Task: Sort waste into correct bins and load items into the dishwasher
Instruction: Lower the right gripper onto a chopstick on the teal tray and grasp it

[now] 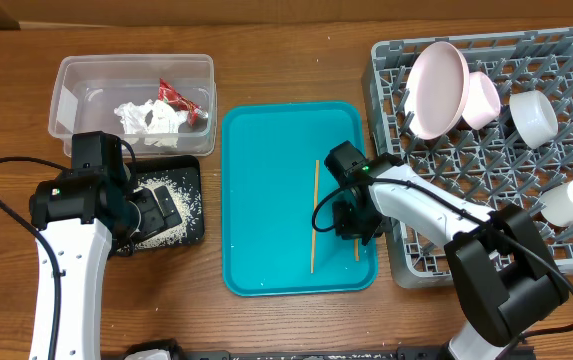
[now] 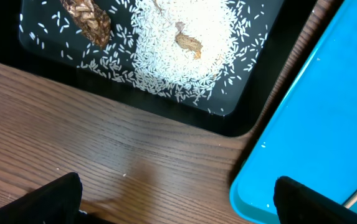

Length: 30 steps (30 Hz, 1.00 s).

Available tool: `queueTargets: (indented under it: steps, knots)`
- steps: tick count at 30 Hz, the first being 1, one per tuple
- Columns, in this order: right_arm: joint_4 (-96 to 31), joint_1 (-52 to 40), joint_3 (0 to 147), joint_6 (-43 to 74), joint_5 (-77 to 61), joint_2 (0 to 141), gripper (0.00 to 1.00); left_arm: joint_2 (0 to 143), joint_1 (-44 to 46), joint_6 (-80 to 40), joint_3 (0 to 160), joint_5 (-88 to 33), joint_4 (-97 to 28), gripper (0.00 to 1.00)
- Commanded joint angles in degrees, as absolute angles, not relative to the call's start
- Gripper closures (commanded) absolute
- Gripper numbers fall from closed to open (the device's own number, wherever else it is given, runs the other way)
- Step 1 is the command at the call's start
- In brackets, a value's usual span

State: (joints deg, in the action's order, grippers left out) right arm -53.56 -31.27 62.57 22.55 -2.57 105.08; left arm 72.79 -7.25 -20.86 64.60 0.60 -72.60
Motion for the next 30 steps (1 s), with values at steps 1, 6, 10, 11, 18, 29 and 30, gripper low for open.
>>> queueTargets:
  steps: [1, 6, 10, 11, 18, 29, 30]
  knots:
    - [-53.08, -31.55, 60.55, 22.46, -3.16, 106.26, 0.78, 73.08, -7.57, -21.43, 65.08, 0.14, -72.55, 0.00]
    - [-52.82, -31.55, 59.88, 22.46, -3.11, 106.32, 0.82, 73.08, -7.57, -21.43, 65.08, 0.14, -72.55, 0.00]
    - [-52.82, -31.55, 59.88, 22.46, -3.14, 106.32, 0.87, 73.08, -7.57, -21.43, 65.08, 0.14, -72.55, 0.00]
    - [-52.82, -31.55, 59.88, 22.46, -3.14, 106.32, 0.87, 73.08, -7.57, -21.43, 65.08, 0.16, -72.55, 0.00]
    - [-52.99, -31.55, 59.88, 22.46, -3.14, 106.32, 0.95, 73.08, -7.57, -21.43, 65.08, 0.14, -72.55, 0.00]
    - [-56.58, -31.55, 63.02, 22.68, -3.07, 105.82, 0.96, 73.08, -7.57, -21.43, 65.08, 0.14, -72.55, 0.00]
    - [-57.58, -31.55, 64.36, 22.68, -2.66, 105.30, 0.96, 73.08, -7.57, -21.43, 65.08, 0.14, -72.55, 0.00]
